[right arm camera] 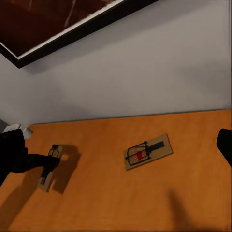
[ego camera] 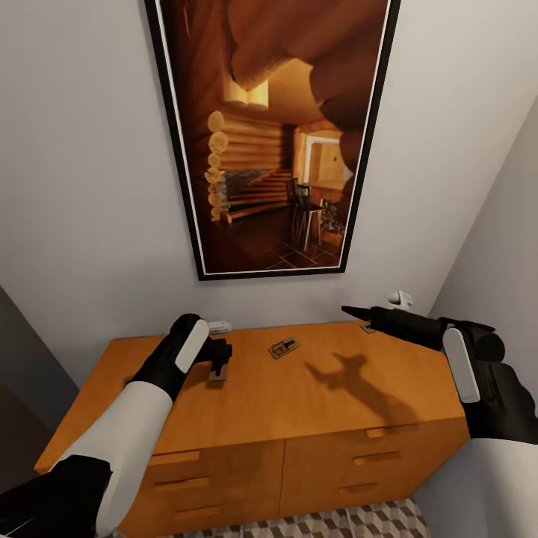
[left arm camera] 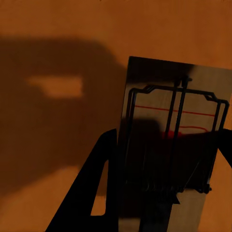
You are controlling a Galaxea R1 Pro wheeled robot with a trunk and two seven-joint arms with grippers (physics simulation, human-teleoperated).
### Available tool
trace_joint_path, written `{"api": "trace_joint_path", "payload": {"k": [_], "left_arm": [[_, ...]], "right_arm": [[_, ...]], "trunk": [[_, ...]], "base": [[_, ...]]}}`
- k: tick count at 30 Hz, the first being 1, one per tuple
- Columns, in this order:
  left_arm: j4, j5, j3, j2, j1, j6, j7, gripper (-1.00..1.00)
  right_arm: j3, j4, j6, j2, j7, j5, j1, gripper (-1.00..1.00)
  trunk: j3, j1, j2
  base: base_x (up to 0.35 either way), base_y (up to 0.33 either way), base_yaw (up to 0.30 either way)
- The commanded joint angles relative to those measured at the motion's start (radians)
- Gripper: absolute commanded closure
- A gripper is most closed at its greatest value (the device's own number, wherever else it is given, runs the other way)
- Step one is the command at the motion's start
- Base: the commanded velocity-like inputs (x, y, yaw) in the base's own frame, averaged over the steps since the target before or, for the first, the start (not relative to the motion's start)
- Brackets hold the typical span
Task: Take the four mousetraps from the cabinet in the bathroom and place them on the bathroom floor. Make sure all four end up on the same floor surface, and ensure that at least two of them are either under or directly next to the same bathroom sink.
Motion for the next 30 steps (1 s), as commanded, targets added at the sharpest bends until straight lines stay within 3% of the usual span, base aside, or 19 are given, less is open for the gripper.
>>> {"api": "trace_joint_path", "payload": {"k": [1, 11, 16, 21, 30], "left_arm": [[-0.003, 0.009, -0.003, 0.001, 0.000, 0.003, 0.012, 1.00], [-0.149, 0.010, -0.008, 0.002, 0.003, 0.003, 0.011, 1.00], [-0.152, 0.011, -0.010, 0.002, 0.004, 0.003, 0.010, 1.00], [-0.133, 0.012, -0.010, 0.003, 0.005, 0.003, 0.010, 1.00], [-0.125, 0.012, -0.010, 0.001, 0.007, 0.003, 0.009, 1.00]], "right_arm": [[0.001, -0.001, 0.005, 0.001, 0.006, 0.013, -0.001, -1.00], [0.038, -0.003, 0.003, 0.003, 0.004, 0.029, -0.001, -1.00], [0.042, -0.003, 0.003, 0.003, -0.021, 0.034, -0.001, -1.00], [0.042, -0.004, -0.008, 0.004, -0.100, 0.036, -0.001, -1.00], [0.046, -0.004, -0.018, 0.004, -0.112, 0.036, -0.001, -1.00]], "trunk": [[-0.002, 0.001, -0.002], [-0.002, 0.001, -0.002], [-0.002, 0.001, -0.002], [-0.002, 0.001, -0.002], [-0.002, 0.001, -0.002]], "base": [[0.000, 0.000, 0.000], [0.000, 0.000, 0.000], [0.000, 0.000, 0.000], [0.000, 0.000, 0.000], [0.000, 0.000, 0.108]]}}
